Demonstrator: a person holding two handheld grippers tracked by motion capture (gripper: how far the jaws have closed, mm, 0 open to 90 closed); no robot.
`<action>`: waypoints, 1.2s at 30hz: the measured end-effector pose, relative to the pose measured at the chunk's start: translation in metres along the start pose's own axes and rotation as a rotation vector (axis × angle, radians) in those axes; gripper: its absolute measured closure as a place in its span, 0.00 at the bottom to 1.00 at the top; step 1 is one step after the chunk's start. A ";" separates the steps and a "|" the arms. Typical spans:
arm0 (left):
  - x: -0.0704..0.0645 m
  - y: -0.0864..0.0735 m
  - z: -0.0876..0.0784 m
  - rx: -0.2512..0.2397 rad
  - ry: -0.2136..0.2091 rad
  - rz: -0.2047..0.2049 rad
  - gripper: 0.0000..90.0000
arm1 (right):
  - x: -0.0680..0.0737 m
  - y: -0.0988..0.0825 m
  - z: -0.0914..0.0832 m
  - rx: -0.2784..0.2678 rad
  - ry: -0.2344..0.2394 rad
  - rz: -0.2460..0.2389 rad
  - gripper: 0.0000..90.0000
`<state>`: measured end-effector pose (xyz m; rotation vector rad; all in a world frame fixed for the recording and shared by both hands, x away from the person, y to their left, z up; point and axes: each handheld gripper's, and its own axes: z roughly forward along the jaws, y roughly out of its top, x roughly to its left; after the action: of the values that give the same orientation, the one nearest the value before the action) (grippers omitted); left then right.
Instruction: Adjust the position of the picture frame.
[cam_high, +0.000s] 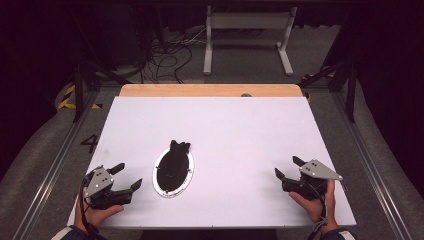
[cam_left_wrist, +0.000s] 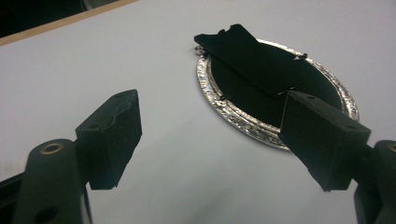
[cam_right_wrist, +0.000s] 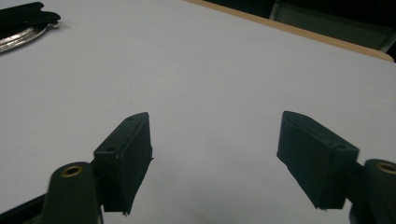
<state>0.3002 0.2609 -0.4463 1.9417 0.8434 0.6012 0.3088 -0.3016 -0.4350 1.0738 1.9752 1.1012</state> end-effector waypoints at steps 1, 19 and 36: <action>-0.001 0.000 0.001 0.008 0.003 0.010 0.27 | 0.001 -0.001 0.002 0.007 0.007 -0.003 0.38; -0.025 0.008 0.008 0.105 -0.207 0.059 0.84 | 0.021 0.022 0.052 0.072 0.176 -0.013 0.95; -0.049 0.006 0.020 0.206 -0.314 0.115 1.00 | 0.073 0.088 0.126 0.063 0.360 0.034 1.00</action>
<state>0.2837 0.2106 -0.4537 2.2107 0.6173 0.2707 0.4071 -0.1634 -0.4242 0.9973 2.2900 1.3334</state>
